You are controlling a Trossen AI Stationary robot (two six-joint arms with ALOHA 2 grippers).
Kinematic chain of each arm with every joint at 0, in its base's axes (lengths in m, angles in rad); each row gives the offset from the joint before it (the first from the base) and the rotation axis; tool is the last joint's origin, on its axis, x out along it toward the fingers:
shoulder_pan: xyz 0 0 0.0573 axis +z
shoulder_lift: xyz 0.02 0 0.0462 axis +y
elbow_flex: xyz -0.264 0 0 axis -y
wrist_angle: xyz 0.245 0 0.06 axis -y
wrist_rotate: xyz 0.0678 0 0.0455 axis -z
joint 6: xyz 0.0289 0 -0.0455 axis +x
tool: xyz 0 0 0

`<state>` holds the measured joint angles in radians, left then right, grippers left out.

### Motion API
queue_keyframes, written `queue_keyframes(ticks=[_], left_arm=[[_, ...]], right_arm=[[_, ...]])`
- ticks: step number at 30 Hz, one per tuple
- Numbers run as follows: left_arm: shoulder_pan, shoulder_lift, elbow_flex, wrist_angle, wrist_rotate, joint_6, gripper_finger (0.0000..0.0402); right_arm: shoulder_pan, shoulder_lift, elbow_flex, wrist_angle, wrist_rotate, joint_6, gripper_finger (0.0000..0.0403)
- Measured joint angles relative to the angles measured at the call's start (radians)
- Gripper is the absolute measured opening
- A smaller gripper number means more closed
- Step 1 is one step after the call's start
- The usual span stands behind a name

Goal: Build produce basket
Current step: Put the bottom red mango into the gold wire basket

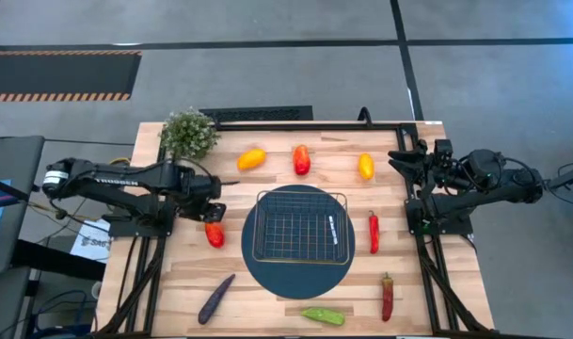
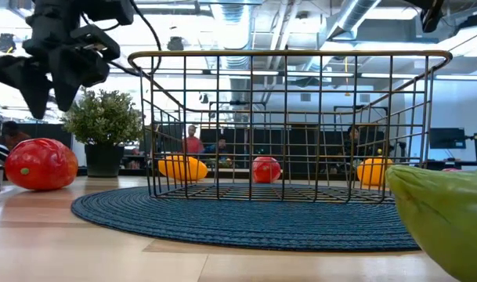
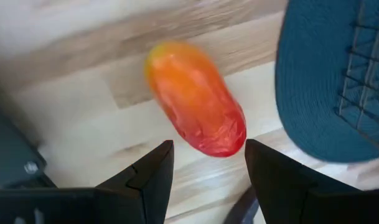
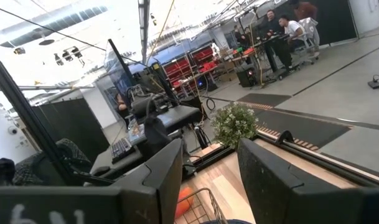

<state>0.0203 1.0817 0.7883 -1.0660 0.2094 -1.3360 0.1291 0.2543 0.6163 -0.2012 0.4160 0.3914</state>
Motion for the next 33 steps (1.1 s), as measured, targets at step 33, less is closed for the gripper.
queue_keyframes(ticks=[33], left_arm=[[-0.127,0.000,-0.060,0.118,-0.186,-0.273,0.0185]], right_arm=[[0.000,0.000,0.000,-0.008,-0.053,-0.008,0.0183]])
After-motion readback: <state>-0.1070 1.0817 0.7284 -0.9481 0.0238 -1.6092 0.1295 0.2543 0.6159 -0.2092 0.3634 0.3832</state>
